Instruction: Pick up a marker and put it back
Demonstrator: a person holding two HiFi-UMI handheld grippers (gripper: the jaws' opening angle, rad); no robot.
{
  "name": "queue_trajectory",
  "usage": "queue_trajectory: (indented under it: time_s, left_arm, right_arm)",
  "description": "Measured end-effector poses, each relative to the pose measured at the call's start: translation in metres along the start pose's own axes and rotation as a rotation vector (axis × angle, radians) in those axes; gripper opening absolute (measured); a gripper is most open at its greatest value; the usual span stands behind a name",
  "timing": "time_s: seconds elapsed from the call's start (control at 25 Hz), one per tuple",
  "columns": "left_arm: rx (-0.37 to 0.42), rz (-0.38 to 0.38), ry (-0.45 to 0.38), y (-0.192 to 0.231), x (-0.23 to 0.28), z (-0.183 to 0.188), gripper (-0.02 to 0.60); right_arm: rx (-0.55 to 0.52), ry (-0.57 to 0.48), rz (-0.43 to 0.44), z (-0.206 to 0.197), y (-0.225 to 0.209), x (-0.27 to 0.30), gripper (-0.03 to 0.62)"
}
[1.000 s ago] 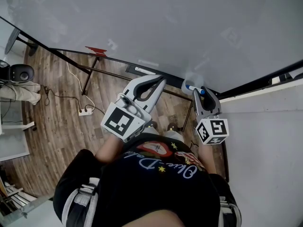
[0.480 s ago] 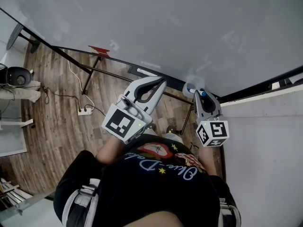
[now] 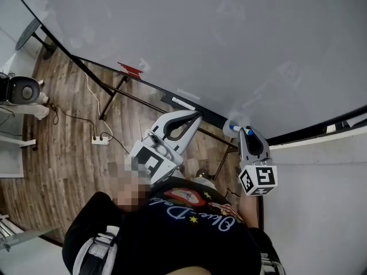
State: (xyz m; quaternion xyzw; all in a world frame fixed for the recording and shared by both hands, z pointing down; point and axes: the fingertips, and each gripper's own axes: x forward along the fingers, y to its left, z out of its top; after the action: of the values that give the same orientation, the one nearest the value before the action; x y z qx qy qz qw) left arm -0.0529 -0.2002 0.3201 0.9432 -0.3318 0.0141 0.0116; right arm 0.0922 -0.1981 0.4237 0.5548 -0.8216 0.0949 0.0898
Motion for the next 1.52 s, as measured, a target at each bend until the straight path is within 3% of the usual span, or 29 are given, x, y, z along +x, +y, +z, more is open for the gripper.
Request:
queue_trajectory:
  time_s: [0.24,1.52]
  left_arm:
    - [0.002,0.014,0.002,0.0,-0.005,-0.002,0.003]
    - [-0.051,0.003,-0.023,-0.005,-0.017,-0.005,0.003]
  right_arm:
    - [-0.01,-0.052,-0.008,0.013,0.002,-0.007,0.074]
    - [-0.094,-0.117,-0.021,0.057,0.012,-0.033,0.074]
